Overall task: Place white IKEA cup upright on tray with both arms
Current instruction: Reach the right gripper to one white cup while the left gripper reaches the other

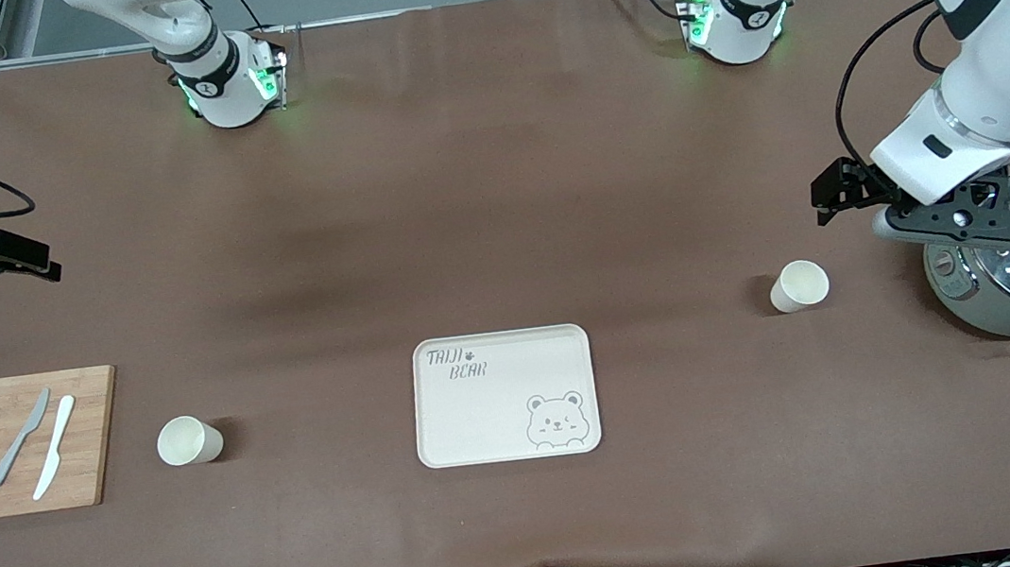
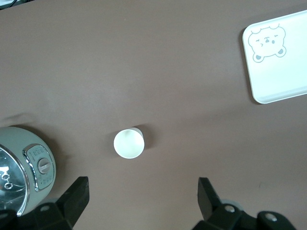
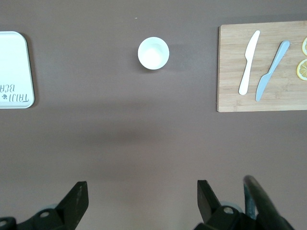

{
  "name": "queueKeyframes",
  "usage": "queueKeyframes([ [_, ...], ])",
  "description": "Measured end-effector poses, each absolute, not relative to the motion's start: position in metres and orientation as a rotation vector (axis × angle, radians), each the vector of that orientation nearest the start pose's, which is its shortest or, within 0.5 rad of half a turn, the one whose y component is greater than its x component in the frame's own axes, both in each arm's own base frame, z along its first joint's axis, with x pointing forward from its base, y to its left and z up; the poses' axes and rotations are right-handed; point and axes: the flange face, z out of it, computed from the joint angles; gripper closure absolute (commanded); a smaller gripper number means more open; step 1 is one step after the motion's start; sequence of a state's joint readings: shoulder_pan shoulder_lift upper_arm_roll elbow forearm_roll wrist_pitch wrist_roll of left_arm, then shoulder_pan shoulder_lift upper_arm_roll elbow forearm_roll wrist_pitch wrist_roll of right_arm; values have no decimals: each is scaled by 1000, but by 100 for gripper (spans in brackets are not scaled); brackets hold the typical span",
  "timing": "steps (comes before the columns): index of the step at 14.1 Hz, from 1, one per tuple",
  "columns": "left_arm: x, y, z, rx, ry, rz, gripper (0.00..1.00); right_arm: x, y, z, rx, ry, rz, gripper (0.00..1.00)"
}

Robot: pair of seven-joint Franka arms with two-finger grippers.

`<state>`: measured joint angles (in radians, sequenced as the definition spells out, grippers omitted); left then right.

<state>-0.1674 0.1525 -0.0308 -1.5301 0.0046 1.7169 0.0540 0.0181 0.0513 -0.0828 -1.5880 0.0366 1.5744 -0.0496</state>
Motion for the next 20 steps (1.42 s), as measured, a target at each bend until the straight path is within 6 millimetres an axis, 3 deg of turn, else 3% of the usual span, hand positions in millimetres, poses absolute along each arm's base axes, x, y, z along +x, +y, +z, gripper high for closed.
queueKeyframes([
  [5, 600, -119, 564, -3118, 396, -40, 0, 570, -32, 583, -3105, 27, 85, 0],
  [8, 599, -114, 542, -3116, 385, 25, 0, 583, -32, 559, -3108, 29, 81, 0],
  [10, 602, -96, 511, -3111, 413, 29, 0, 600, -33, 529, -3113, 17, 75, 0],
  [12, 603, -71, 464, -3106, 447, -48, 0, 619, -36, 494, -3119, -32, 68, 0],
  [14, 592, -47, 411, -3097, 465, -122, 0, 636, -41, 459, -3123, -78, 54, 0],
  [16, 576, -39, 367, -3094, 460, -160, 0, 650, -44, 426, -3122, -94, 35, 0],
  [20, 561, -31, 330, -3089, 470, -182, 0, 674, -33, 373, -3124, -125, -52, 0],
])
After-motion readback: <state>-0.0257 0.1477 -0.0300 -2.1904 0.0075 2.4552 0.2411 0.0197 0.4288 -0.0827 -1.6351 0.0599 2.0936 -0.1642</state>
